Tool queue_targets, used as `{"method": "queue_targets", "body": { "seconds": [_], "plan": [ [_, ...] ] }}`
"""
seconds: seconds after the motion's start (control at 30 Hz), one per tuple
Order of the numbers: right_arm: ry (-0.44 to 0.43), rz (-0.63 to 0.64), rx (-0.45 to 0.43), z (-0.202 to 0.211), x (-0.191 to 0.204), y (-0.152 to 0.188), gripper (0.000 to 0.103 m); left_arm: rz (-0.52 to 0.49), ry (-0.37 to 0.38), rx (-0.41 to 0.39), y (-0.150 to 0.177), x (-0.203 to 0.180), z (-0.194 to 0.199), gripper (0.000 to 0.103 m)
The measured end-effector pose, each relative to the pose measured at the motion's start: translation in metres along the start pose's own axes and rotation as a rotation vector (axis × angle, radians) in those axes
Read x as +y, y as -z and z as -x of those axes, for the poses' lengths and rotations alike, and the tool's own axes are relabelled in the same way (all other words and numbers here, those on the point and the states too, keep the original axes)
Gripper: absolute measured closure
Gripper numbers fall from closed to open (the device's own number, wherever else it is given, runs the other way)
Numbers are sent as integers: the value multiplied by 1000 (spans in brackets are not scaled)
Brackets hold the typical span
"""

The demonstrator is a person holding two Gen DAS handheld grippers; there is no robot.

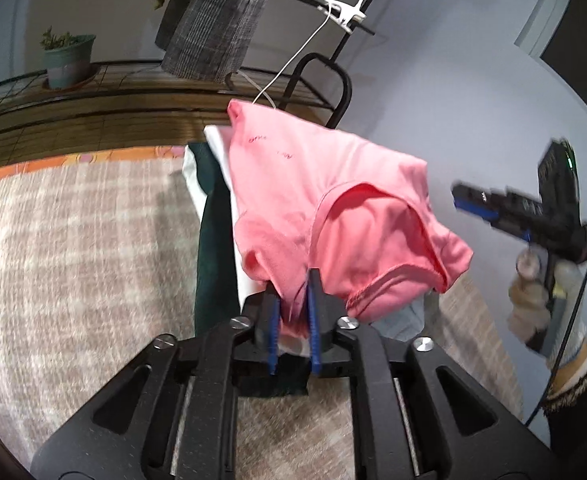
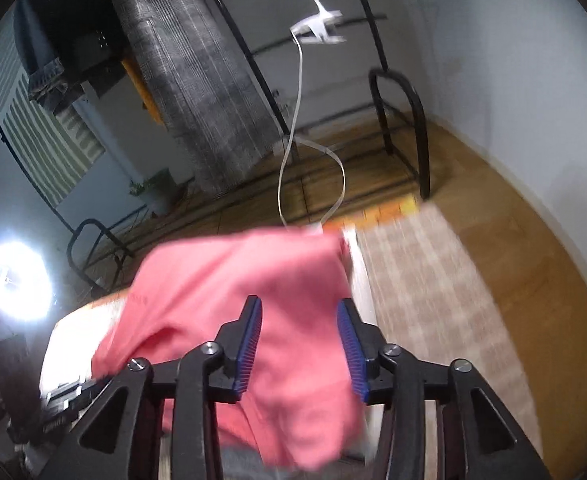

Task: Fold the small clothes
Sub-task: 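Carry the folded shirt onto the stack of folded clothes with both tools, then open both tools and pull them back from the stack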

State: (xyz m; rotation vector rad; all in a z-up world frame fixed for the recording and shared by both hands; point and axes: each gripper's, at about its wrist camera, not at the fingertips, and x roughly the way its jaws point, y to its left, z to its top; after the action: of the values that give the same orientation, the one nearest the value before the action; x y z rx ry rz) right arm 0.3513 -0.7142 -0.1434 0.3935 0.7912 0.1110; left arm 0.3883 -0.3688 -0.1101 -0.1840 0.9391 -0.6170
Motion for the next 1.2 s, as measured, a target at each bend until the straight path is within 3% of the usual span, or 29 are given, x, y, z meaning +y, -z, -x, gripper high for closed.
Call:
{"method": "queue_targets", "body": {
  "seconds": [0.1, 0.17, 0.2, 0.27, 0.4, 0.5, 0.53, 0.57, 0.6, 0.87, 0.97, 1.13, 1.2],
  "plan": [
    [-12, -41, 43, 0, -12, 26, 58, 11, 8, 8, 1, 0, 4, 72],
    [-31, -69, 68, -3, -17, 35, 61, -2, -1, -1, 3, -3, 8, 71],
    [-52, -82, 82, -5, -18, 38, 78, -1, 0, 0, 4, -4, 10, 70],
    [-77, -105, 86, -2, -17, 39, 98, 5, 4, 4, 6, -4, 13, 70],
    [-123, -121, 26, 24, -19, 40, 100, -19, -6, -4, 11, -6, 26, 70],
    [48, -102, 117, 15, -26, 47, 92, -39, -12, -11, 15, -7, 37, 70],
    [68, -103, 135, 12, -27, 47, 86, -43, -15, -11, 16, -8, 40, 70],
    [93, -103, 128, 15, -28, 49, 68, -45, -15, -12, 17, -8, 43, 70],
    [102, -94, 93, 22, -27, 51, 66, -49, -14, -14, 18, -9, 48, 70],
    [60, -72, -44, 75, 3, 57, 66, -118, -47, -55, 27, -21, 99, 70],
    [71, -50, -75, 96, 28, 59, 65, -149, -57, -82, 32, -28, 126, 55],
    [83, -4, -141, 139, 72, 69, 64, -217, -76, -124, 46, -42, 174, 48],
    [91, 17, -168, 157, 91, 76, 59, -231, -75, -144, 53, -46, 196, 41]
  ]
}}
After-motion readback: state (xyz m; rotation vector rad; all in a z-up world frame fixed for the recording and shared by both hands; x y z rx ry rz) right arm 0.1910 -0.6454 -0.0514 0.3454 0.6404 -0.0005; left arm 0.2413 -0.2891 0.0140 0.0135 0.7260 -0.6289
